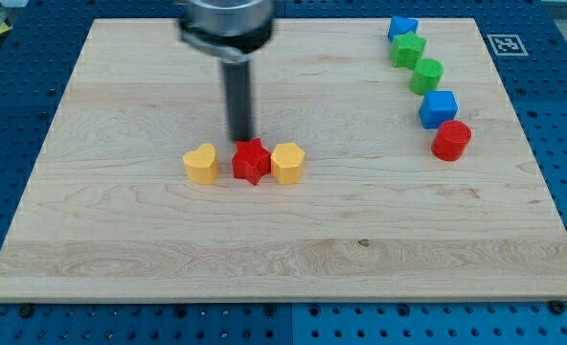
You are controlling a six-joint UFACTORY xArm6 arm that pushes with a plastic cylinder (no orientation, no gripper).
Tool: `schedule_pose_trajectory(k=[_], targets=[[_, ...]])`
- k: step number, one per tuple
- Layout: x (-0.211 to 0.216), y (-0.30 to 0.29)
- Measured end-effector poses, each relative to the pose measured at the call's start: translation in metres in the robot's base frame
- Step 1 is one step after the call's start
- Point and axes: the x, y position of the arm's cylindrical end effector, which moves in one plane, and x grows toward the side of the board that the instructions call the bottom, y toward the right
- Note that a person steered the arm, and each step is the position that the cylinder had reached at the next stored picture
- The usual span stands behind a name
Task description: Push red star and yellow hexagon towards line of blocks
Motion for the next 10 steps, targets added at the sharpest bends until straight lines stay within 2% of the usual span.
schedule_pose_trajectory(k=[1,2,5,10], targets=[[0.025,-0.071],[0.027,-0.07],[0.033,-0.009],[0.042,0.137]])
